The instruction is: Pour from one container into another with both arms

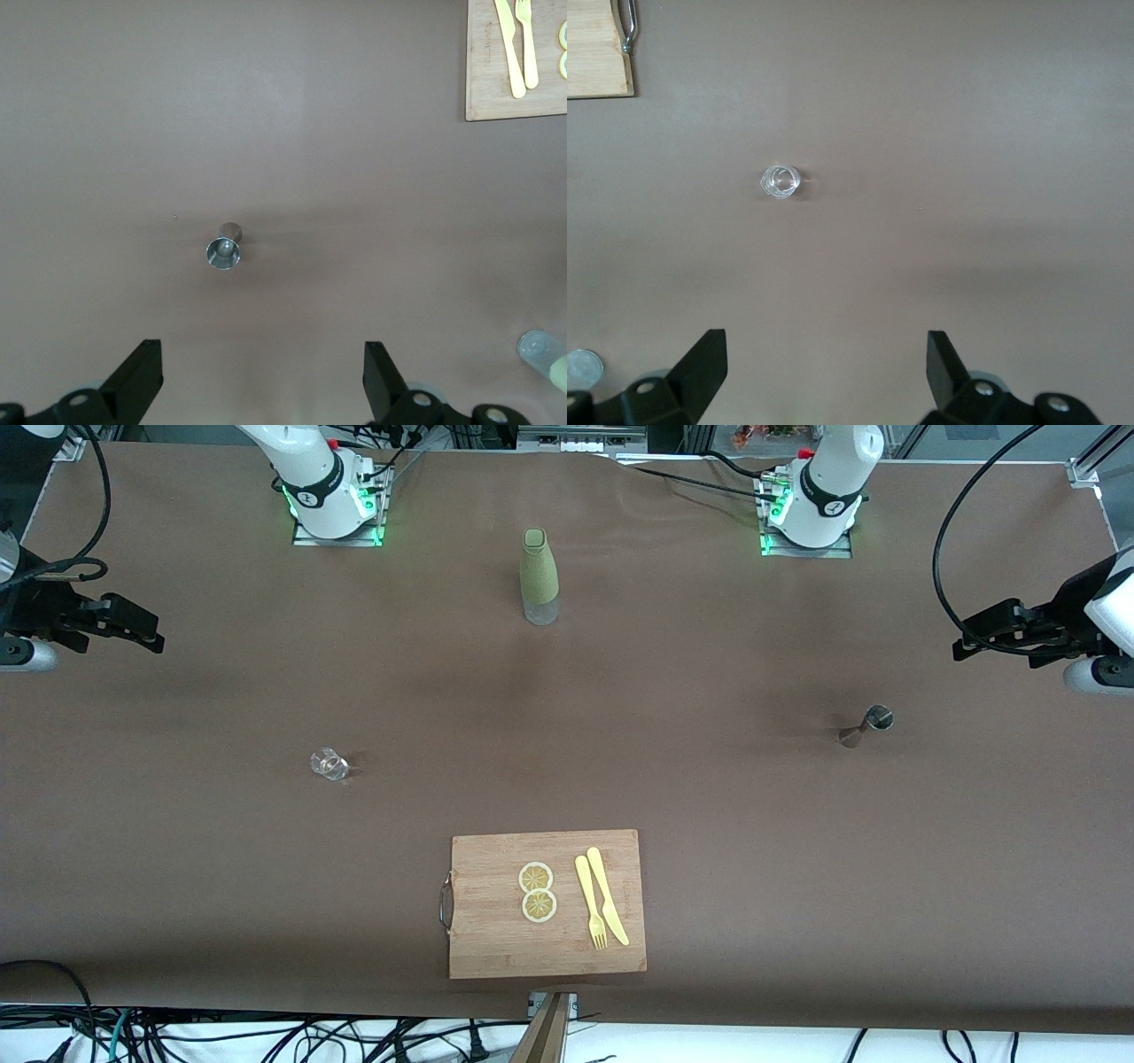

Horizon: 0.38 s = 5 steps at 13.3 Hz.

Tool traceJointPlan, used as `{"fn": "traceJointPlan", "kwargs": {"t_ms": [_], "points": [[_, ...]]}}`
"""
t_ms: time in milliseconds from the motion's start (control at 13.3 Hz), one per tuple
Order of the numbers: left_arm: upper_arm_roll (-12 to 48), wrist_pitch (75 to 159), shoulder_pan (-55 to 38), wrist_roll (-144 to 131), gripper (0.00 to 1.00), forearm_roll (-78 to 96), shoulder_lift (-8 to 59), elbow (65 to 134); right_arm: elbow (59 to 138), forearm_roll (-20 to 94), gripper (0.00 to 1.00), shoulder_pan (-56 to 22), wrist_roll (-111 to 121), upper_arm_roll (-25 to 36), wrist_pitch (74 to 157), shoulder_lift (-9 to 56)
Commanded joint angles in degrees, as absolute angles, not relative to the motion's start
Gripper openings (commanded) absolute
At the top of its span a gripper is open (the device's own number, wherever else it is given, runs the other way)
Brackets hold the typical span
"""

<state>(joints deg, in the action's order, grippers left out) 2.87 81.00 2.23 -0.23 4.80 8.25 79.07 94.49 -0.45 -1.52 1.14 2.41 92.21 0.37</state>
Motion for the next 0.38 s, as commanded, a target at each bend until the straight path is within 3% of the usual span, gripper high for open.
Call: {"fn": "traceJointPlan", "kwargs": {"t_ms": [0,301], "points": [[4.8,80.0,1.9,-2.1,1.00,2.9,8.3,77.8,93.2,0.4,1.00,-0.8,1.1,2.3,91.0,0.7],[5.0,80.0,1.9,-1.9,1.00,3.0,8.4,77.8,93.2,0.4,1.00,-0.9,0.8,2.1,91.0,0.7]]}}
